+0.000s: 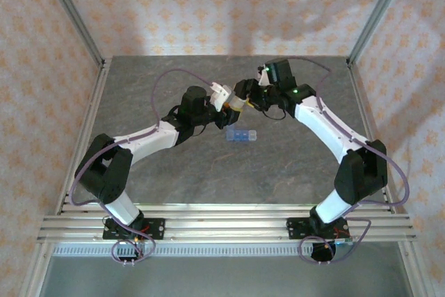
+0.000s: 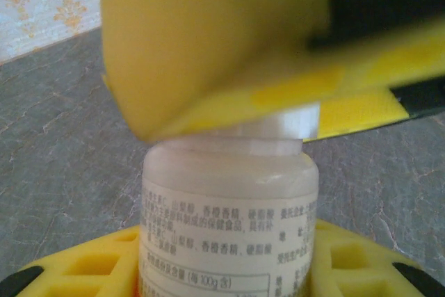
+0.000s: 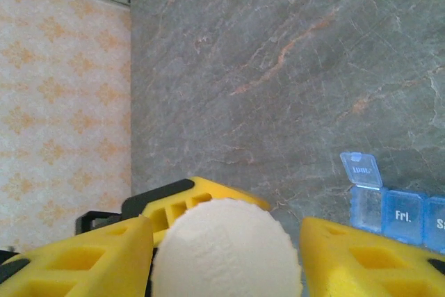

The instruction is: Sort the pills into containers

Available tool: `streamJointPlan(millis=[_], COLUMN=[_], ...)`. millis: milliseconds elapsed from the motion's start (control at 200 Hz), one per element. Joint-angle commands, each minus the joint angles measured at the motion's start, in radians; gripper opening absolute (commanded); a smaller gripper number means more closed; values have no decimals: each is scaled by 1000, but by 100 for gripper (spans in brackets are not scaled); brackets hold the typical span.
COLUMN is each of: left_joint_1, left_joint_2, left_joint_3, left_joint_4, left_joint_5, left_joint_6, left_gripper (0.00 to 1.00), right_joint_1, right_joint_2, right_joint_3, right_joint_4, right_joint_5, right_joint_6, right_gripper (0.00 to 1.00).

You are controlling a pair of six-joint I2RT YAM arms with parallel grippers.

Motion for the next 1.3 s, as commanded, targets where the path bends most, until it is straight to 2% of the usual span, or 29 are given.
streamJointPlan(millis=[0, 235, 475, 541, 611, 751, 951, 1296], left_joint_1=[3, 3, 19, 21, 21, 23, 23, 23], left_joint_2=[15, 5, -24, -28, -30, -30, -39, -32], left_joint_3=[37, 18, -28, -31, -29, -23, -28, -9], left_joint_4=[22, 40, 133, 134, 124, 84, 53, 25], left_joint_5=[-8, -6, 41, 44, 39, 25, 3, -3], left_joint_6=[6, -5, -85, -94, -90, -59, -29, -12], left_gripper=[0, 0, 0, 0, 0, 0, 0, 0], right_joint_1=[6, 5, -13, -20, -24, -39, -40, -30], right_joint_2=[-15, -28, -47, -54, -63, -90, -103, -61], right_joint_3=[-16, -46, -106, -119, -123, -123, -132, -117], right_joint_4=[34, 57, 192, 222, 225, 213, 219, 227], right_joint_5=[0, 14, -85, -117, -123, -97, -60, -55], right_joint_6=[-13, -33, -111, -119, -113, -83, -23, 54], right_gripper=[50, 45, 45, 49, 61, 73, 75, 70])
